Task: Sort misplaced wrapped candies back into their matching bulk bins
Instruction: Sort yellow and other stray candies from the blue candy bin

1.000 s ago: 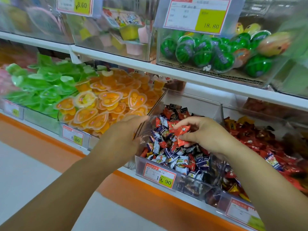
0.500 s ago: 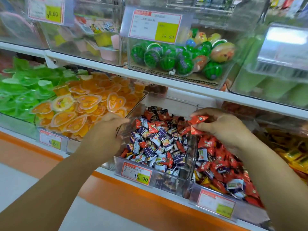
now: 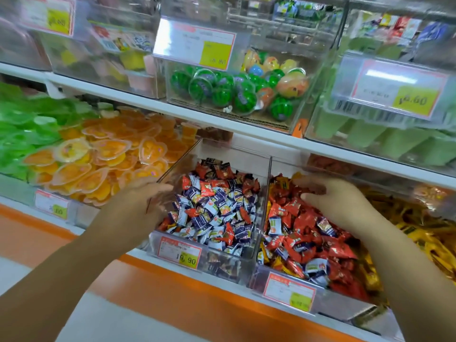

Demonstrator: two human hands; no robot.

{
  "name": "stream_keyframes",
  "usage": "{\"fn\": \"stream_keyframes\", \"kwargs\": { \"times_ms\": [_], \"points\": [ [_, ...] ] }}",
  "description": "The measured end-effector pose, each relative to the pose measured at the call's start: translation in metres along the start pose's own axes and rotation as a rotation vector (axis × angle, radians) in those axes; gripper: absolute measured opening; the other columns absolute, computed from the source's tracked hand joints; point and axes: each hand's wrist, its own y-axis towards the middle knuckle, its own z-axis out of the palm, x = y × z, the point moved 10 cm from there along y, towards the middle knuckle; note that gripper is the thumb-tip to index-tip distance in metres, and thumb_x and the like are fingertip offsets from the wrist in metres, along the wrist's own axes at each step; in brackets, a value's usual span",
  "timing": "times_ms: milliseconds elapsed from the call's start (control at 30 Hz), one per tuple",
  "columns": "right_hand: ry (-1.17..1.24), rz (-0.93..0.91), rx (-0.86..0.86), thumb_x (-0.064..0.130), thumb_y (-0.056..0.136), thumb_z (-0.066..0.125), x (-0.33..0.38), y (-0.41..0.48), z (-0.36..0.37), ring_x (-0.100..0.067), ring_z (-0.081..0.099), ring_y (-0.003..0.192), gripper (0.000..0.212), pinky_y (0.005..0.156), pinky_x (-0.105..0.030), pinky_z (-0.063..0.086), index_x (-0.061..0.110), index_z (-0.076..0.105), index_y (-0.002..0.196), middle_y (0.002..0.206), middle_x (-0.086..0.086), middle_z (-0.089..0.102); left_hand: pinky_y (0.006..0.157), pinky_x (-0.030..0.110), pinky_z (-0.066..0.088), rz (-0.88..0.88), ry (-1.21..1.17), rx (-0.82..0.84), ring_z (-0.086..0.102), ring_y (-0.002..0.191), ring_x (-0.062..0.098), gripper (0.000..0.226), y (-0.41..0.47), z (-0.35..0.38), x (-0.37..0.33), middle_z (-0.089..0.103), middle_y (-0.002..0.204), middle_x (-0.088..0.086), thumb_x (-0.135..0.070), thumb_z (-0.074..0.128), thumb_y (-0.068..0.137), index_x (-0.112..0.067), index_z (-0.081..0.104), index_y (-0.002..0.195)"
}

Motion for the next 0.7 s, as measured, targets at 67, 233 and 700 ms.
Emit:
{"fn": "stream_keyframes", "kwargs": {
  "times_ms": [67,233,700],
  "points": [
    [0.002,-0.109,-0.005,0.014,0.093,0.061,0.037,-0.001,0.013,0.002,0.061,0.096,0.027,0.081,-0.013,0.043,0.034,0.068,0.110,0.114,0.016,0.065,0.096,0.025,0.039,0.009,-0.050,-0.006,0.051,0.121,0.015,0.043,0.001,-0.004,0.001,0.050,0.140,-0.005,-0.007,0.060,0.090,-0.029,0.061,0.127],
    [0.033,-0.318,0.319,0.018,0.098,0.053,0.123,-0.014,0.107,0.024,0.049,0.061,0.024,0.055,0.002,0.036,0.029,0.069,0.112,0.104,0.018,0.064,0.095,0.028,0.045,-0.027,-0.105,0.045,0.051,0.124,0.011,0.046,0.006,-0.008,0.009,0.046,0.143,-0.012,-0.005,0.055,0.094,-0.033,0.057,0.131],
    [-0.356,-0.423,0.482,0.004,0.081,0.059,0.133,0.027,0.256,-0.028,0.051,0.100,0.028,0.077,-0.040,0.050,0.011,0.062,0.108,0.112,-0.008,0.049,0.086,0.014,0.040,-0.002,-0.186,0.066,0.049,0.118,0.002,0.045,0.009,-0.006,0.016,0.048,0.135,-0.020,-0.016,0.056,0.095,-0.043,0.052,0.131]
  ]
}}
